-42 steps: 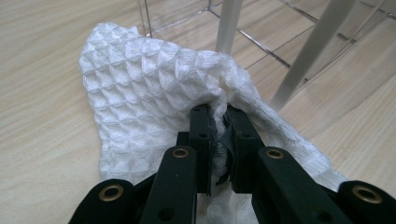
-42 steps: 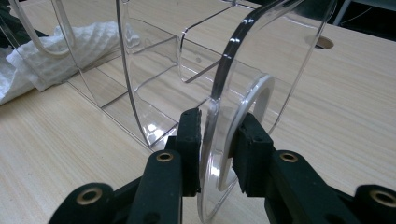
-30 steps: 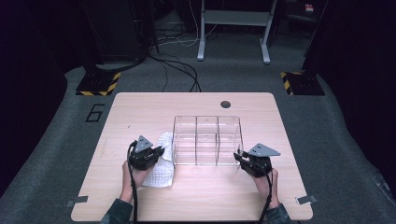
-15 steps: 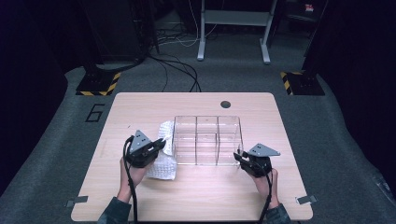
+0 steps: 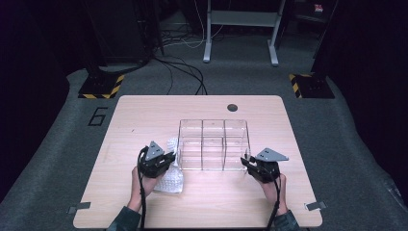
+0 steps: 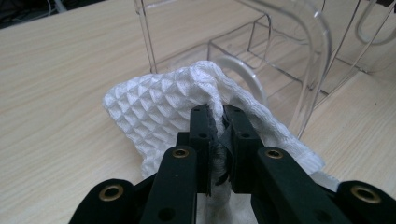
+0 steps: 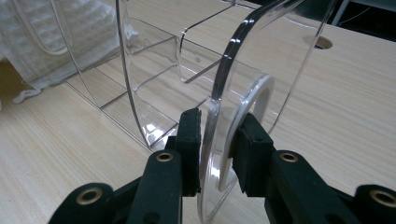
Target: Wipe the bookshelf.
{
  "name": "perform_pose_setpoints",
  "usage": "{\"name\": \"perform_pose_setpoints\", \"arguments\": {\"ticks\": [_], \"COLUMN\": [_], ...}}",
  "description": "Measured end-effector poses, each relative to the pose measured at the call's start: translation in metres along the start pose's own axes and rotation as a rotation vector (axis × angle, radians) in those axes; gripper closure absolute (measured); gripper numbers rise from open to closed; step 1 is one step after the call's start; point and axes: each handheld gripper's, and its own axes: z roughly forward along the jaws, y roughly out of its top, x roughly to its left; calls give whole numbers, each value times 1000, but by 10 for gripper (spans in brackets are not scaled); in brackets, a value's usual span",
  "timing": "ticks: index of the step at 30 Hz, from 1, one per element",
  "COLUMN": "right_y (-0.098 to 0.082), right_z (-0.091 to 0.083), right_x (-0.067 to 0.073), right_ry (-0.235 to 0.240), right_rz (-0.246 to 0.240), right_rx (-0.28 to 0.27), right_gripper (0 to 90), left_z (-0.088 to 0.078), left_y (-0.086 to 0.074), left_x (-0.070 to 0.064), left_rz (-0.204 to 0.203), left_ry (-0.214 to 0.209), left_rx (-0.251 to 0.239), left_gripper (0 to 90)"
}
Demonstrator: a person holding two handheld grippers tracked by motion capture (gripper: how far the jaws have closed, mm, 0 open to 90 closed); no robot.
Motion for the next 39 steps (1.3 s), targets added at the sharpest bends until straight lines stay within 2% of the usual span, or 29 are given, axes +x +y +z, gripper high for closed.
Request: {"name": "perform_pose_setpoints", "arguments": {"ticks": [4,14,18,23,24,29,30,32,34,36,38,39], "right_y": [0,0,0,-1,-1,-2,-2,-2,-2,-2,-2,-2], "right_z": [0,0,0,0,0,0,0,0,0,0,0,0], "right_x": [0,0,0,0,0,0,0,-1,-1,-1,0,0], "right_ry": [0,0,-1,2,-2,0,8,5,5,6,6,6], "right_rz": [0,2,5,9,12,15,28,19,17,23,27,27], "right_rx": [0,-1,-2,-3,-3,-11,-10,-11,-12,-12,-10,-10], "right_gripper": [734,734,734,735,734,735,735,735,736,736,736,736], "left_z": [9,20,27,29,30,27,24,19,12,9,0,0], "left_y": [-8,-20,-27,-30,-31,-30,-29,-27,-25,-24,-19,-19], "left_x": [0,1,2,3,4,5,5,7,8,8,8,8], "left_rz": [-17,-36,-27,-44,-58,-48,-60,-51,-59,-65,-73,-73], "left_ry": [-14,-22,-20,-30,-32,-25,-21,-8,7,6,15,15], "left_rx": [30,77,114,114,109,105,91,77,48,44,10,10], "left_gripper": [828,827,828,828,828,828,828,829,829,829,829,829]}}
